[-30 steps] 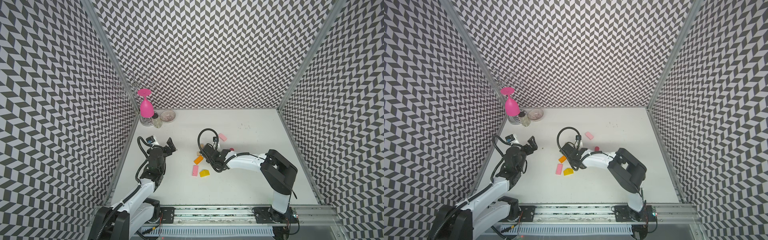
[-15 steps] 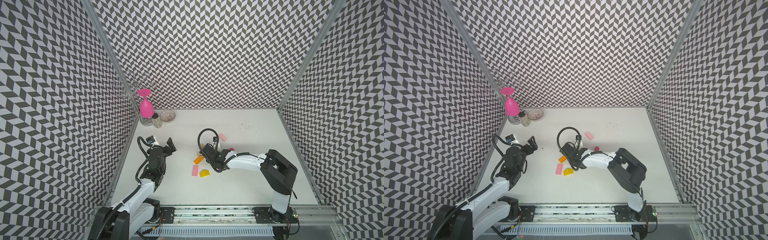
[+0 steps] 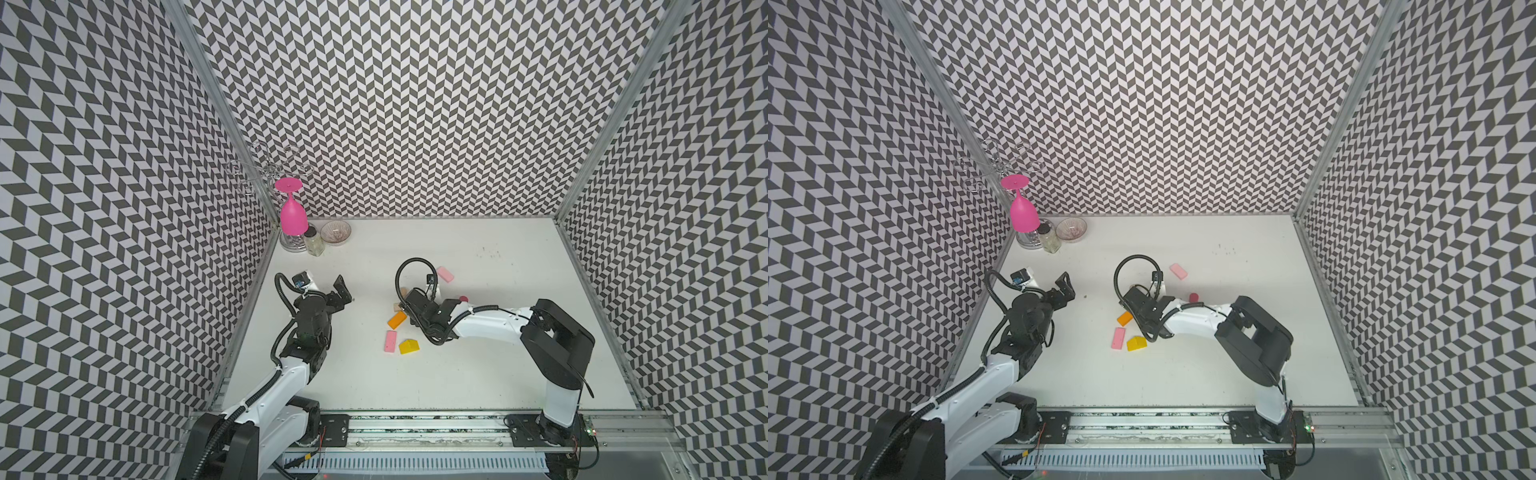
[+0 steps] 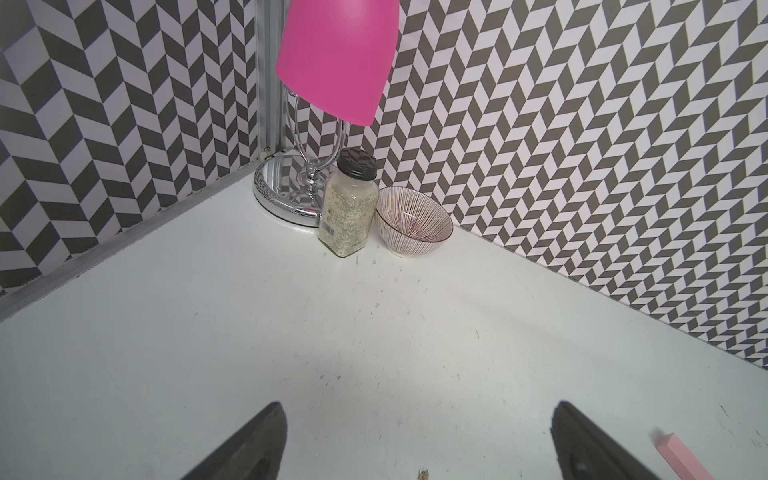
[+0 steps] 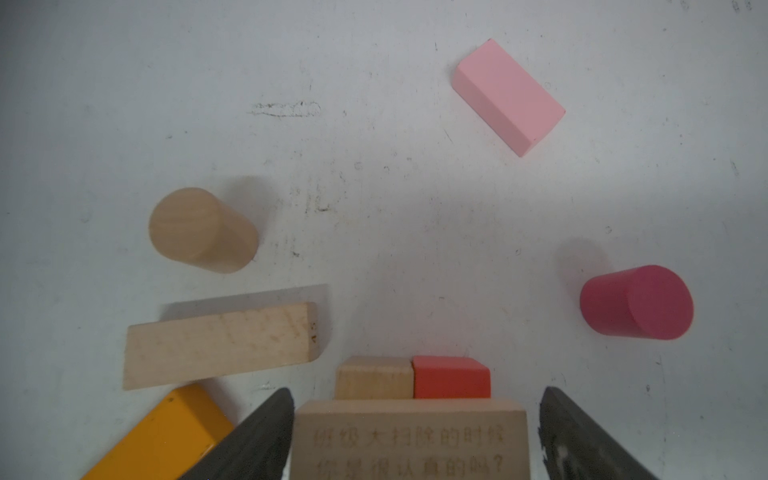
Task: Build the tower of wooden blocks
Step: 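Hold the printed wood bar above the wood and red arches with the right gripper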
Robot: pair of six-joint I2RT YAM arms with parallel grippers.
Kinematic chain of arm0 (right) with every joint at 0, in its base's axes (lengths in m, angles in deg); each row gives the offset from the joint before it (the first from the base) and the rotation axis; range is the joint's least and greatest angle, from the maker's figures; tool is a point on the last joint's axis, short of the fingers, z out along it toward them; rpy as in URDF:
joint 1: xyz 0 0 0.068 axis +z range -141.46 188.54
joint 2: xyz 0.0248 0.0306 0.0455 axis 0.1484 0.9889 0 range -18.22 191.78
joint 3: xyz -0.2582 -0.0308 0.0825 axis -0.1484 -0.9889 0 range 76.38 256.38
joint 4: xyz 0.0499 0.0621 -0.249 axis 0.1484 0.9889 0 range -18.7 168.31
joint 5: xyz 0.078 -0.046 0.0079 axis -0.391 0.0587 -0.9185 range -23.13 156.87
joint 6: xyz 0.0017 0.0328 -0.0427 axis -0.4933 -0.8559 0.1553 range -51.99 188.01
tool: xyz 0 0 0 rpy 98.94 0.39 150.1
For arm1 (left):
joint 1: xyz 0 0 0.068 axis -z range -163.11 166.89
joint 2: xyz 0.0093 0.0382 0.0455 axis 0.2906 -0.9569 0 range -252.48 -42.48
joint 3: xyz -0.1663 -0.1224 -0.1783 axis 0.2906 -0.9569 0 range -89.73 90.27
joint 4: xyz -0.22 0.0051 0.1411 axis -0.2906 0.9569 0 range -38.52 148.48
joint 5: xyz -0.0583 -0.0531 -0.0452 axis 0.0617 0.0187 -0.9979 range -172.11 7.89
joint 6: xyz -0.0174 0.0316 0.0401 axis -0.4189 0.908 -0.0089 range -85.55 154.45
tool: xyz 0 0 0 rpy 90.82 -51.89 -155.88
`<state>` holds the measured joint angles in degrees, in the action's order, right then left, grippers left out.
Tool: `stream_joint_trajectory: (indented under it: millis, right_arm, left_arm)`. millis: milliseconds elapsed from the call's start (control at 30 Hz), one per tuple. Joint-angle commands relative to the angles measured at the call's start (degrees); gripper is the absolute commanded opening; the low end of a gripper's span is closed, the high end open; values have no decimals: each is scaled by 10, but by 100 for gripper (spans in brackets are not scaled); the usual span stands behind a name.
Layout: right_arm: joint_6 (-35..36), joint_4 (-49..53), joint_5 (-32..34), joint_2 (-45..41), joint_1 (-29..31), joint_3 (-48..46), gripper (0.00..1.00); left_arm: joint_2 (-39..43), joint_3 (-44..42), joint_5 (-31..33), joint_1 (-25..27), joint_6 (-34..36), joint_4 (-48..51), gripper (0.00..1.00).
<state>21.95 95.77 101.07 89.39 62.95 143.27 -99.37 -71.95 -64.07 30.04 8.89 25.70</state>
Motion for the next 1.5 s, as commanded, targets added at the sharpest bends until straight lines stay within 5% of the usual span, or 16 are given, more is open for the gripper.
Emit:
stream_joint_trajectory:
  millis: [0, 1467]
  right_arm:
    - [-1, -10, 3, 0, 4, 4, 90]
    - [-10, -15, 15, -23, 6, 2, 89]
  left_arm:
    - [5, -6, -6, 3, -1, -14, 100]
    - [5, -8, -7, 3, 0, -16, 100]
